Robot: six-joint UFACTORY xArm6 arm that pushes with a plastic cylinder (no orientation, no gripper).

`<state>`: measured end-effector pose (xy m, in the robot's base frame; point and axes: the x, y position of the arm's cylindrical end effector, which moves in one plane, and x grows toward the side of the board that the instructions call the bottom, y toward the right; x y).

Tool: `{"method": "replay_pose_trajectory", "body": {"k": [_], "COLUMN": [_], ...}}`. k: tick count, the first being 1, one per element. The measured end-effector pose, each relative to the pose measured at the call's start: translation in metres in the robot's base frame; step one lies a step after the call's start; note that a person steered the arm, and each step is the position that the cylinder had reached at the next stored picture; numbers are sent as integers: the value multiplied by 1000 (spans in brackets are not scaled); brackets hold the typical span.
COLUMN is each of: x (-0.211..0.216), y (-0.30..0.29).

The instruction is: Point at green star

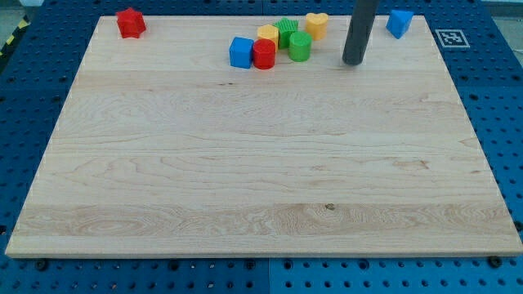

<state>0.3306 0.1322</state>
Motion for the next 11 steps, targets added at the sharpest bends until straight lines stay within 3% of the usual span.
{"method": "replay_pose_trajectory", "body": {"k": [1,2,4,5,6,7,8,10,11], "x": [32,34,39,50,47,18,-20,-52,-96], "y": [-74,-166,-174,-203,-276,-309,-306,-287,-260]}}
